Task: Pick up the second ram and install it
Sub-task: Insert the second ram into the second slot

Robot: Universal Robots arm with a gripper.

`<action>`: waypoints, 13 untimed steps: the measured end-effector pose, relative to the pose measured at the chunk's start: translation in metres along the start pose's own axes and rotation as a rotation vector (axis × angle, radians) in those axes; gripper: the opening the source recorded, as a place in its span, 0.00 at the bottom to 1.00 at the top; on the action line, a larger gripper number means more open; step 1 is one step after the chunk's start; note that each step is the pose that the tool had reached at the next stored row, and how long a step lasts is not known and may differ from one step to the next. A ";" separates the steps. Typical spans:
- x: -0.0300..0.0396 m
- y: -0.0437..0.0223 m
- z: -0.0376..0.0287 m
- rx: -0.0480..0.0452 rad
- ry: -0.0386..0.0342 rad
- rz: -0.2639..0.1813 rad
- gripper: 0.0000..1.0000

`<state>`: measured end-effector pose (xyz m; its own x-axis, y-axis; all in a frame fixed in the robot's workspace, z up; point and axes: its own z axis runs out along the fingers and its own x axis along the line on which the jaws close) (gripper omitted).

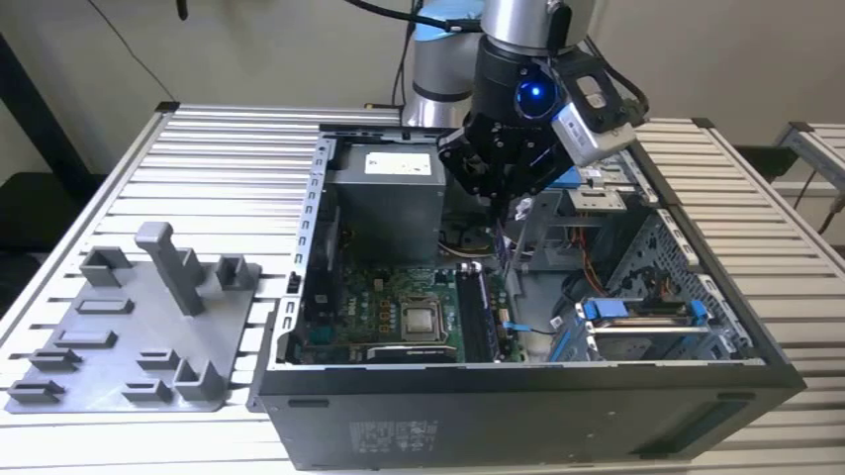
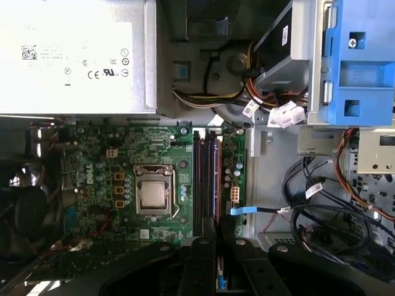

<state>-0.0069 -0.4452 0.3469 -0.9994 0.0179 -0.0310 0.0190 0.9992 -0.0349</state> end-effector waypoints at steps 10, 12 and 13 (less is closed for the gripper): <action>0.0037 0.0005 0.0167 0.0004 0.0007 0.010 0.14; 0.0058 0.0006 0.0204 0.0004 0.0007 0.010 0.14; 0.0067 0.0006 0.0221 0.0003 0.0006 0.010 0.14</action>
<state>-0.0129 -0.4453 0.3245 -0.9991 0.0284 -0.0307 0.0294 0.9990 -0.0349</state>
